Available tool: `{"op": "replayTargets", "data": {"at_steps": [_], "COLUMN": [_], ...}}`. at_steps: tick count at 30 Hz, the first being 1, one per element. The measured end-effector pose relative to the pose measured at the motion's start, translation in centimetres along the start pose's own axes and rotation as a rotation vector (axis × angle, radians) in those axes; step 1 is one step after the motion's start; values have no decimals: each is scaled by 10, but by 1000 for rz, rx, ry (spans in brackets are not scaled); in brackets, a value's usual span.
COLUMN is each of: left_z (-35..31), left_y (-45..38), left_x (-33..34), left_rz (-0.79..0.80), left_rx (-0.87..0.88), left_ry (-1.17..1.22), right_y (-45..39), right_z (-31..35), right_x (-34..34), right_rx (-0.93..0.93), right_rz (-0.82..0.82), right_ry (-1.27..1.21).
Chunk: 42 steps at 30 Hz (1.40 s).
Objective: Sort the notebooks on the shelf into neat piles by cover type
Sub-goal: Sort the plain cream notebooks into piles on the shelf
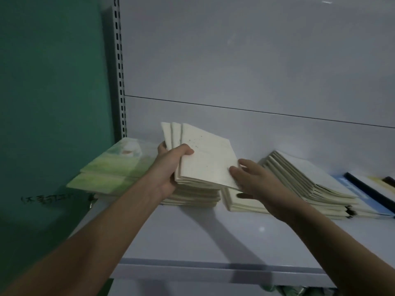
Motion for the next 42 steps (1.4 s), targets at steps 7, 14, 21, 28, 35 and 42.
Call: {"op": "replayTargets", "data": {"at_steps": [7,14,21,28,35,42], "left_z": [38,100,124,104,29,-28], "left_y": [-36,-64,-68,-55,-33,2], "left_x": [84,129,139,150,122,-4], "left_rz": [68,22,-104,-67,-156,-324], "left_rx": [-160,-282,-304,-144,216,126], "left_ry": [-326,-821,-912,-984,-1299,-1547], "right_y": [-23,-48,-80,-76,-66,-59], "right_z": [-40,-93,-140,-130,-44,11], "right_x": [-87,-111,-88,-89,-58,43], "right_rx": [110,84,108,89,-214,-318], "right_rz": [-161,-71,48,88,11,181], "right_ry": [-13,444,802,881,812,727]}}
Point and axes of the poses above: each hand's wrist, its own y-axis away from the middle knuckle, its own x-axis out of the palm, z = x × y, the point moved 5 cm from there along -y, towards the middle knuckle, and after that the axes turned 5 degrees about z, right-handed, at the moved point
